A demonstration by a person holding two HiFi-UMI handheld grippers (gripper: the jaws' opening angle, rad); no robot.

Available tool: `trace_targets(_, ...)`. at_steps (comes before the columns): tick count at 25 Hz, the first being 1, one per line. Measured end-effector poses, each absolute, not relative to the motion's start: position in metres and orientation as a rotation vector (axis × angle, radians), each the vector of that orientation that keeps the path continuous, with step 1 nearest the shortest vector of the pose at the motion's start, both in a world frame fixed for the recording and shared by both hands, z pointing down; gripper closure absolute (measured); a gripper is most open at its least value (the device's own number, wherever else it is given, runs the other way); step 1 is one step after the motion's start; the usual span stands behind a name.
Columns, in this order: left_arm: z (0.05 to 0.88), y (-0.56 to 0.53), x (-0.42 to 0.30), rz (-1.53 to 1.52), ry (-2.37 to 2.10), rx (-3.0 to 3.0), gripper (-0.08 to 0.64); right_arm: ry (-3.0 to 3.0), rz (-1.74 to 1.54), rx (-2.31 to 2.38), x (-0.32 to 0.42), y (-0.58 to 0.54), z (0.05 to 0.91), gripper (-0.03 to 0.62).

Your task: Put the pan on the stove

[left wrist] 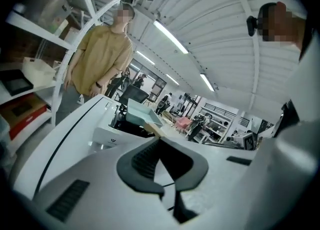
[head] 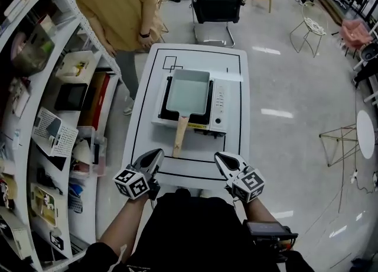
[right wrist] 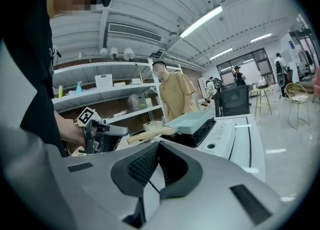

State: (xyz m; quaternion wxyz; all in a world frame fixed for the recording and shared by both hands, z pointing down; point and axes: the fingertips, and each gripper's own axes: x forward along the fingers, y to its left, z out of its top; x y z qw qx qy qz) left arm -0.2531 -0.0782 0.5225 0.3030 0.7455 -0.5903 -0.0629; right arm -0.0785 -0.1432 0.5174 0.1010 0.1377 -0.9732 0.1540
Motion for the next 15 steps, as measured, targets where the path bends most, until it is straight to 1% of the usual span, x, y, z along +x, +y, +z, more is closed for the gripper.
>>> trace_targets(15,0.528,-0.028,-0.201,-0.077,-1.697,1.94,0.551,-2.894,0.463,0.274,-0.047,-0.124,0.522,0.566)
